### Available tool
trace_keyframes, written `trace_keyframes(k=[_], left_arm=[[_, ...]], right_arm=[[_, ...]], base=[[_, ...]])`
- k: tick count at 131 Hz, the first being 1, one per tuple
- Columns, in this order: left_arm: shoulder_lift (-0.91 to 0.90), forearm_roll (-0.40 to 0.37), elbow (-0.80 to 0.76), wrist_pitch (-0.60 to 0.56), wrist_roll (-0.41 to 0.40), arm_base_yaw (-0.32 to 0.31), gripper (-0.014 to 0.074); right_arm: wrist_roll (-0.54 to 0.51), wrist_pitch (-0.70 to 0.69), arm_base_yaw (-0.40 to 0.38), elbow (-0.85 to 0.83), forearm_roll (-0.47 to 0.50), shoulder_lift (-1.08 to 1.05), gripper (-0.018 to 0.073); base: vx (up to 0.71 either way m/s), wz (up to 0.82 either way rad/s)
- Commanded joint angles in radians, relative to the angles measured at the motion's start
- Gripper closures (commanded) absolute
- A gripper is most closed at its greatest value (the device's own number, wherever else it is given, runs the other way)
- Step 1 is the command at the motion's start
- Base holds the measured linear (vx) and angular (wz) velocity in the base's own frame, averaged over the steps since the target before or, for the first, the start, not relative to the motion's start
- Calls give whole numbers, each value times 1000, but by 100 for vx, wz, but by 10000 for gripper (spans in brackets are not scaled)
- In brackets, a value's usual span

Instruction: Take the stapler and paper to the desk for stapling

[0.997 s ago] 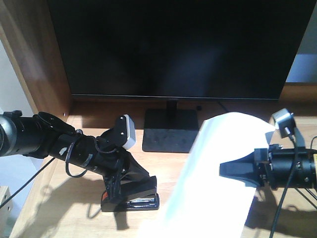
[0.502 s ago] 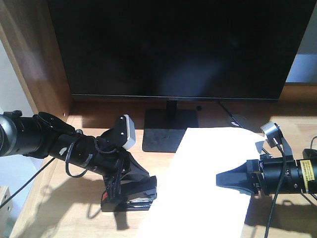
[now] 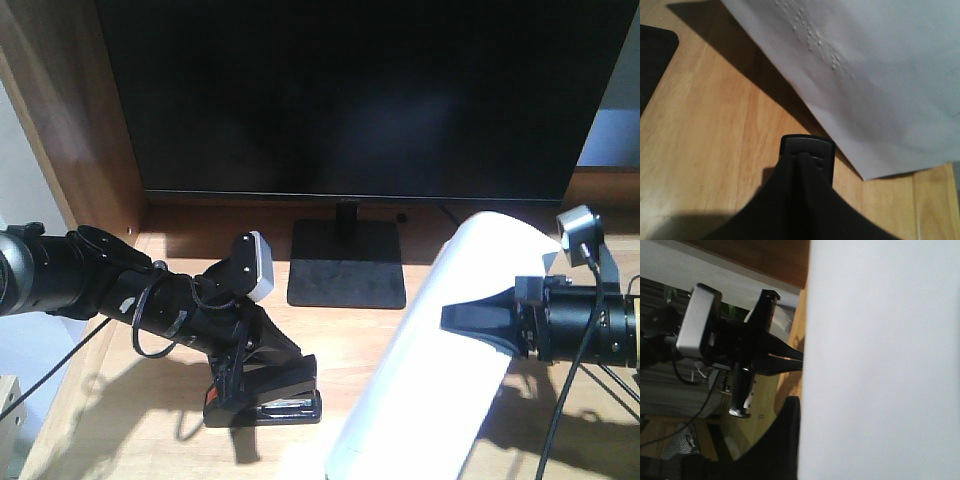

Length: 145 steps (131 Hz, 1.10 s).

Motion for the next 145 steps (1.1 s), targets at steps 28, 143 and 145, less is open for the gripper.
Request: trace_keyframes(k=[28, 143, 145], left_arm=[[-39, -49, -23, 31, 4, -7, 603], [-39, -49, -23, 31, 4, -7, 603], [-39, -49, -23, 31, 4, -7, 603]], right_arm=[[83, -175, 154, -21, 101, -58, 562], [-181, 27, 39, -4, -110, 115, 562], [-185, 27, 39, -4, -110, 118, 562]], base=[[0, 0], [0, 0], [0, 0]])
